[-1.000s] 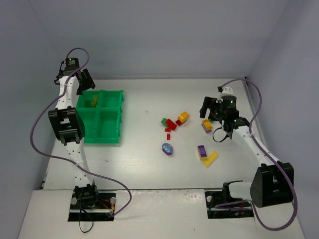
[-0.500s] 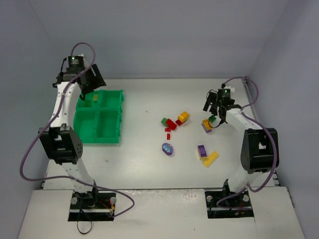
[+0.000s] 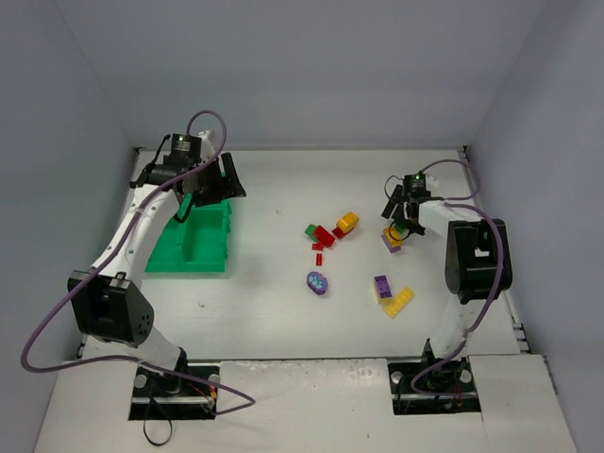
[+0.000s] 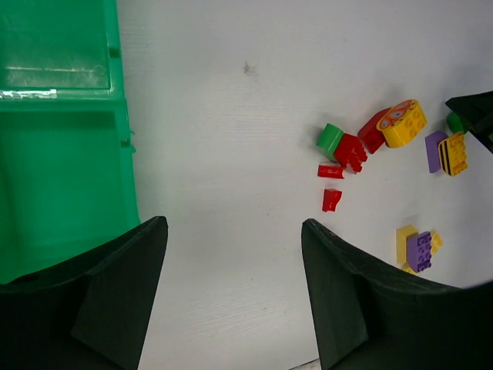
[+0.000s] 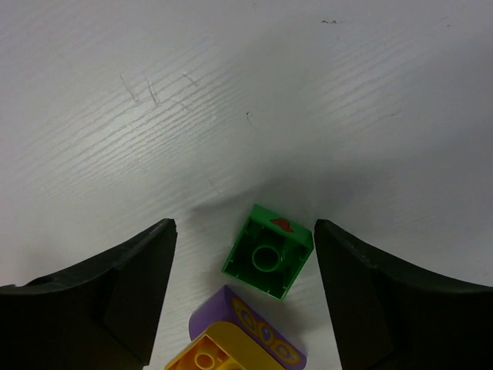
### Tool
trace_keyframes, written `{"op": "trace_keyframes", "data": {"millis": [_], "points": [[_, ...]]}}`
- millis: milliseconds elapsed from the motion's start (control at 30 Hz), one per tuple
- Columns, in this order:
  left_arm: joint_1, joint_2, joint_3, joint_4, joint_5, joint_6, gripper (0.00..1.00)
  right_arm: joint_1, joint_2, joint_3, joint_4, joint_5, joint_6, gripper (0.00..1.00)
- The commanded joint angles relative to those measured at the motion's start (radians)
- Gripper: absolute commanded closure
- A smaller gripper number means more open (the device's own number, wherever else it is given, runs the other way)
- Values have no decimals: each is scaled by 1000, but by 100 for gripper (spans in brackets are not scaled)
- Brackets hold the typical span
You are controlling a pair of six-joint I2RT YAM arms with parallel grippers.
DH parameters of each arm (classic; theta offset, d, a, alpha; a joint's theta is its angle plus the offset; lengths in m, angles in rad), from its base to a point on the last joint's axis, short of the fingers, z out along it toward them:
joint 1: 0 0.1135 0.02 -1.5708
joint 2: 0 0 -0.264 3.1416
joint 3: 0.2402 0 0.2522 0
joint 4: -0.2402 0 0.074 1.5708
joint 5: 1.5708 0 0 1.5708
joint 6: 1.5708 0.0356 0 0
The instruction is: Sort the legos into containers by color
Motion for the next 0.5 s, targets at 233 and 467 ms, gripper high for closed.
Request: {"op": "trace_keyframes", "data": {"millis": [233,467], "points": [[-4,-88,-16,18,20,-2,36,2,13,10,24,34,65,69],[-4,-100,-11,22,69,-14,36,5,-122,-48,145,20,-47,100]]}}
